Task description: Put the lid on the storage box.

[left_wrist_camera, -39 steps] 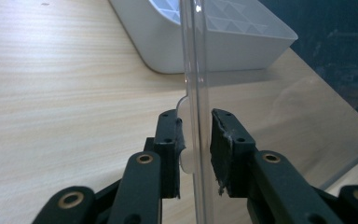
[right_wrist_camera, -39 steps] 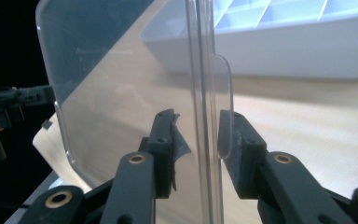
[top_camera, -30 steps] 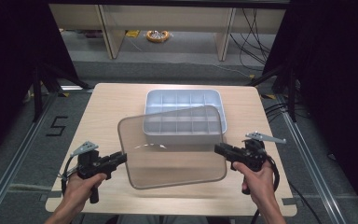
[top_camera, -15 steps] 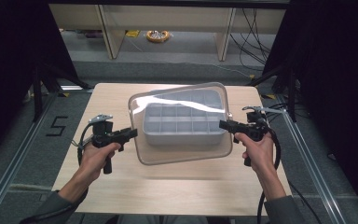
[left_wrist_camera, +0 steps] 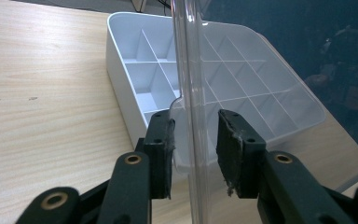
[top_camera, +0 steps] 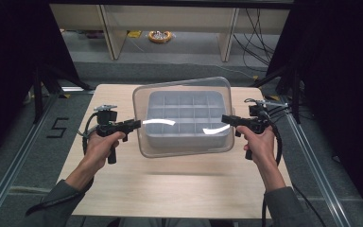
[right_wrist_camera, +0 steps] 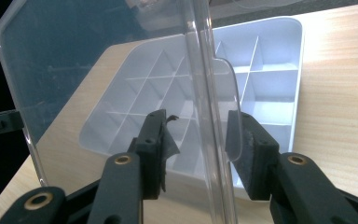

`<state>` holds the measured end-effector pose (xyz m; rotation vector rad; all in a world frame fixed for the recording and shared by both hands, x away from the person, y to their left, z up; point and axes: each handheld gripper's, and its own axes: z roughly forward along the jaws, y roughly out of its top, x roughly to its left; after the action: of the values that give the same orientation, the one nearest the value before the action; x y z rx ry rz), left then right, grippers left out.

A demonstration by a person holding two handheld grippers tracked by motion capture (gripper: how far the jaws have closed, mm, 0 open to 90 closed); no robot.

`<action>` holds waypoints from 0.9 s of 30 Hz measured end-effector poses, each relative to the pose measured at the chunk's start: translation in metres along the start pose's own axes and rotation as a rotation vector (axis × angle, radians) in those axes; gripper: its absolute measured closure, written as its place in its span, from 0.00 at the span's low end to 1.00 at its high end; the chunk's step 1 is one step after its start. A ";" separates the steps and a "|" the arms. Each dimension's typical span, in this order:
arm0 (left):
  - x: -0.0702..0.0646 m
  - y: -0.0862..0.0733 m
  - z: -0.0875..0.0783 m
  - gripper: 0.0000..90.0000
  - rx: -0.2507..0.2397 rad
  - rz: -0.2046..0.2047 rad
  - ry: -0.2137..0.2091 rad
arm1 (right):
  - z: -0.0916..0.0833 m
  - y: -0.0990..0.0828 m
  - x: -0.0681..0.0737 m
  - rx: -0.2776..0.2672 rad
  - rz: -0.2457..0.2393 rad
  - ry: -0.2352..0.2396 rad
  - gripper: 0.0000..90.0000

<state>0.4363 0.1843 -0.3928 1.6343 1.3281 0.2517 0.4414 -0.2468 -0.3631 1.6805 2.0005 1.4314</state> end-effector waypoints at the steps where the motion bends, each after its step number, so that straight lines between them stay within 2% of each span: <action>1: 0.000 0.001 0.001 0.72 -0.005 -0.008 0.000 | 0.002 0.000 -0.001 -0.004 -0.003 0.003 0.66; 4: 0.001 0.005 0.006 0.72 0.000 -0.012 0.000 | 0.002 0.003 0.001 0.006 0.028 -0.010 0.66; 5: 0.001 0.006 0.007 0.71 -0.001 -0.013 0.004 | 0.004 0.004 -0.002 0.001 0.006 -0.013 0.65; 6: 0.001 0.008 0.009 0.71 0.001 -0.012 0.003 | 0.004 0.006 -0.002 0.004 0.010 -0.009 0.65; 7: 0.001 0.009 0.010 0.71 0.003 -0.010 0.010 | 0.006 0.007 -0.005 -0.001 -0.007 -0.018 0.65; 9: 0.000 0.012 0.013 0.71 0.004 -0.013 0.015 | 0.006 0.009 -0.003 0.007 0.031 -0.018 0.65; 12: 0.000 0.018 0.016 0.71 0.004 -0.019 0.016 | 0.009 0.012 -0.008 0.004 0.004 -0.027 0.65; 13: -0.001 0.019 0.017 0.71 0.003 -0.020 0.019 | 0.009 0.013 -0.007 0.005 0.024 -0.031 0.65; 14: -0.001 0.021 0.018 0.71 0.002 -0.019 0.018 | 0.009 0.015 -0.008 0.009 0.018 -0.033 0.64; 15: -0.001 0.022 0.020 0.71 0.003 -0.018 0.020 | 0.009 0.015 -0.006 0.018 0.064 -0.025 0.64; 17: -0.002 0.025 0.022 0.71 0.009 -0.011 0.030 | 0.013 0.016 -0.013 -0.001 0.003 -0.033 0.64; 18: -0.003 0.026 0.023 0.71 0.010 -0.013 0.033 | 0.013 0.017 -0.013 0.001 0.008 -0.031 0.64; 19: -0.003 0.027 0.024 0.71 0.013 -0.010 0.030 | 0.013 0.017 -0.011 0.006 0.046 -0.033 0.64; 20: -0.003 0.028 0.025 0.71 0.012 -0.011 0.035 | 0.014 0.018 -0.013 0.006 0.033 -0.032 0.64; 21: -0.002 0.030 0.025 0.71 0.023 -0.001 0.037 | 0.014 0.019 -0.011 0.013 0.075 -0.033 0.64; 23: -0.002 0.032 0.029 0.71 0.014 -0.023 0.033 | 0.016 0.021 -0.016 0.002 0.028 -0.027 0.64; 24: -0.001 0.034 0.030 0.71 0.019 -0.024 0.035 | 0.015 0.022 -0.016 0.006 0.034 -0.040 0.64; 25: -0.001 0.035 0.031 0.71 0.013 -0.030 0.038 | 0.016 0.022 -0.014 0.012 0.069 -0.035 0.64; 26: -0.001 0.037 0.033 0.71 0.013 -0.032 0.042 | 0.018 0.024 -0.016 0.005 0.051 -0.037 0.64; 27: 0.000 0.038 0.033 0.70 0.023 -0.026 0.045 | 0.019 0.025 -0.016 0.009 0.062 -0.043 0.64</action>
<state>0.4827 0.1685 -0.3801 1.6379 1.3899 0.2596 0.4762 -0.2520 -0.3622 1.7758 1.9520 1.3957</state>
